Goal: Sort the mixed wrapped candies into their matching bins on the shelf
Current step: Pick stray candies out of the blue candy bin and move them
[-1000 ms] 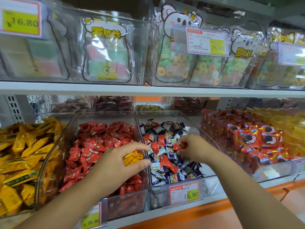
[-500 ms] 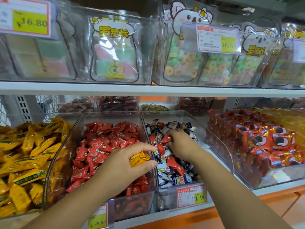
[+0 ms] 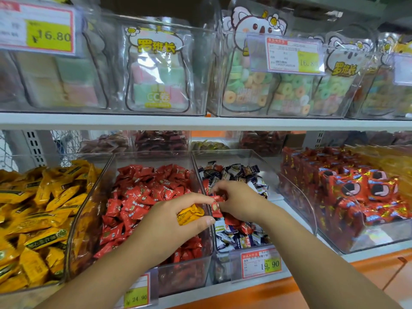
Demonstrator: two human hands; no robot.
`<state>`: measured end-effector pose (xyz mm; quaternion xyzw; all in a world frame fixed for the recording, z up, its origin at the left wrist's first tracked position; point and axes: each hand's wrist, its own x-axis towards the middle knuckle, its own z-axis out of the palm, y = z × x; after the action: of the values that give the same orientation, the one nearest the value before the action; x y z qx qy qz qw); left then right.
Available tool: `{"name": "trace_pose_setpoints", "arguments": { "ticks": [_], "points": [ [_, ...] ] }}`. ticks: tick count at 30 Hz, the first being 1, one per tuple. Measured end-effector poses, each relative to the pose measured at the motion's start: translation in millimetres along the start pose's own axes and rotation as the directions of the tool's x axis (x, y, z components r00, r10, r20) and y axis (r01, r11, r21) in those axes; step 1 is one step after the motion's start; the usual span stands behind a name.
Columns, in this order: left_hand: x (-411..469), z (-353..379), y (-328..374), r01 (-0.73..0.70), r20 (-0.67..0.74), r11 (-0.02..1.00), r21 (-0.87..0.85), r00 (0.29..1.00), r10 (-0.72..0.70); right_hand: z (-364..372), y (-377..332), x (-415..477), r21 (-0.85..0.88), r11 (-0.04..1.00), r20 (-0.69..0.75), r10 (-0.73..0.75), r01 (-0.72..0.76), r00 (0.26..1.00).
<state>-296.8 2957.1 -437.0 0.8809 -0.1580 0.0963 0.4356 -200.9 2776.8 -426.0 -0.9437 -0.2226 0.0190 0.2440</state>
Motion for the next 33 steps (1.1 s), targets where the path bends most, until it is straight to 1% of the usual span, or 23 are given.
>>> {"name": "trace_pose_setpoints", "arguments": {
  "ticks": [3, 5, 7, 10, 13, 14, 17, 18, 19, 20, 21, 22, 23, 24, 25, 26, 28, 31, 32, 33],
  "points": [
    [-1, 0, 0, -0.009, 0.002, 1.000, 0.013, 1.000, 0.009, -3, 7, -1, 0.065, 0.998, -0.015, 0.019, -0.018, 1.000],
    [-1, 0, 0, -0.011, 0.006, 1.000, 0.023, 1.000, 0.011, -7, 11, -3, 0.185, 0.982, -0.019, 0.044, -0.040, 0.999],
    [-1, -1, 0, -0.014, 0.006, 1.000, 0.025, 1.000, 0.014, -14, 10, -5, 0.313, 0.949, -0.059, 0.065, -0.043, 0.996],
    [-1, -1, -1, -0.032, 0.005, 0.999, 0.026, 0.999, 0.032, -25, 0, -5, 0.389, 0.920, -0.204, 0.040, 0.044, 0.978],
    [1, -1, -4, -0.031, 0.006, 0.999, 0.043, 1.000, 0.030, -24, -30, 8, 0.503, 0.851, -0.303, 0.006, 0.154, 0.953],
    [1, -1, -4, -0.028, 0.006, 0.999, 0.040, 1.000, 0.027, -22, -42, 13, 0.534, 0.827, -0.300, -0.007, 0.174, 0.954],
    [2, 0, -5, -0.023, -0.004, 0.999, 0.030, 1.000, 0.023, -19, -67, 21, 0.584, 0.792, -0.168, -0.096, 0.177, 0.981],
    [2, 0, -5, -0.021, -0.004, 0.999, 0.034, 1.000, 0.021, -21, -66, 22, 0.576, 0.800, -0.153, -0.096, 0.168, 0.984],
    [1, 0, -5, -0.017, -0.002, 0.999, 0.039, 1.000, 0.018, -24, -60, 20, 0.523, 0.839, -0.162, -0.071, 0.147, 0.984],
    [0, 0, -5, -0.014, 0.002, 0.999, 0.042, 1.000, 0.014, -28, -50, 17, 0.400, 0.911, -0.176, -0.033, 0.103, 0.984],
    [0, 0, -5, -0.012, 0.005, 0.999, 0.041, 1.000, 0.012, -30, -39, 14, 0.251, 0.967, -0.155, -0.001, 0.040, 0.988],
    [0, 0, -4, -0.013, 0.006, 0.999, 0.036, 1.000, 0.013, -30, -29, 11, 0.146, 0.989, -0.084, 0.027, -0.014, 0.996],
    [0, 0, -4, -0.014, 0.005, 0.999, 0.030, 1.000, 0.013, -27, -22, 7, 0.096, 0.994, 0.012, 0.054, -0.055, 0.998],
    [0, 0, -4, -0.012, 0.002, 1.000, 0.026, 1.000, 0.012, -22, -19, 4, 0.074, 0.995, 0.092, 0.065, -0.072, 0.994],
    [1, 0, -4, -0.009, 0.000, 1.000, 0.025, 1.000, 0.009, -15, -18, 3, 0.058, 0.996, 0.118, 0.059, -0.066, 0.991],
    [1, 0, -4, -0.006, 0.000, 1.000, 0.024, 1.000, 0.006, -10, -18, 4, 0.040, 0.998, 0.086, 0.044, -0.048, 0.995],
    [1, 0, -3, -0.006, -0.001, 1.000, 0.028, 1.000, 0.006, -3, -18, 6, 0.053, 0.998, -0.034, 0.023, -0.021, 0.999],
    [1, -1, -4, -0.014, -0.002, 1.000, 0.025, 1.000, 0.014, -16, -19, -2, 0.194, 0.981, -0.169, 0.029, 0.005, 0.985],
    [1, -1, -4, -0.014, -0.003, 1.000, 0.022, 1.000, 0.014, -23, -19, -7, 0.195, 0.981, -0.187, 0.028, 0.009, 0.982],
    [1, -1, -4, -0.014, -0.004, 1.000, 0.020, 1.000, 0.014, -31, -18, -13, 0.192, 0.981, -0.161, 0.023, 0.009, 0.987]
  ]
}}
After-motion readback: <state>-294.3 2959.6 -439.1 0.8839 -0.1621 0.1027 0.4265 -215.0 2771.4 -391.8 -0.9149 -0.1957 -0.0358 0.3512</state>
